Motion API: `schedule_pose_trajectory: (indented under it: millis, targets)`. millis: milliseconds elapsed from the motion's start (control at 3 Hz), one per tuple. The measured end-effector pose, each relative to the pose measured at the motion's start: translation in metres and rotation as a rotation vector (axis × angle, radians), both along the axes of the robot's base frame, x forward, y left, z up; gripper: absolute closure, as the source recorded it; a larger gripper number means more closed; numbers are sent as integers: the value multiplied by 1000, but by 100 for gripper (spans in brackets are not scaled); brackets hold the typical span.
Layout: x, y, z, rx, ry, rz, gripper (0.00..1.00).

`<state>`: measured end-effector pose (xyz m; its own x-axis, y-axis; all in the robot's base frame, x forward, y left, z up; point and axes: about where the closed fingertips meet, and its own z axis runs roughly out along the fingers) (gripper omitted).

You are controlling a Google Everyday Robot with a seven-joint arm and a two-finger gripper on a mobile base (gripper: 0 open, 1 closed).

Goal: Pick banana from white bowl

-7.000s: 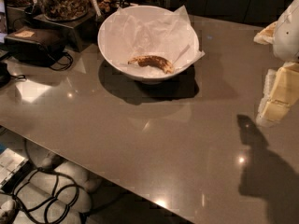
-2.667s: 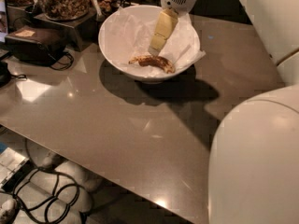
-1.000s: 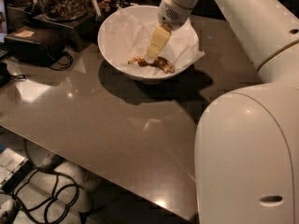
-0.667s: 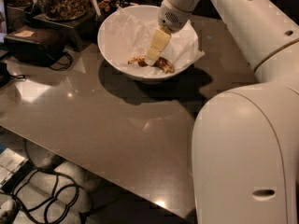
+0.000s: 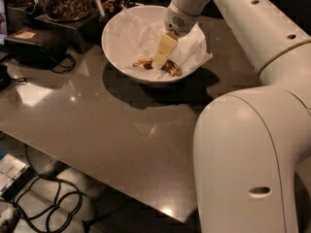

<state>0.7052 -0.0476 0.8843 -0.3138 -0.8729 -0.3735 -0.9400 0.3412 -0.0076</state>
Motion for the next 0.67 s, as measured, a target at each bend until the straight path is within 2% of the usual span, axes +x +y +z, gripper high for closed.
schedule_pose_trajectory:
  millis: [667]
  targets:
    - [2, 1, -10, -12, 17, 4, 20]
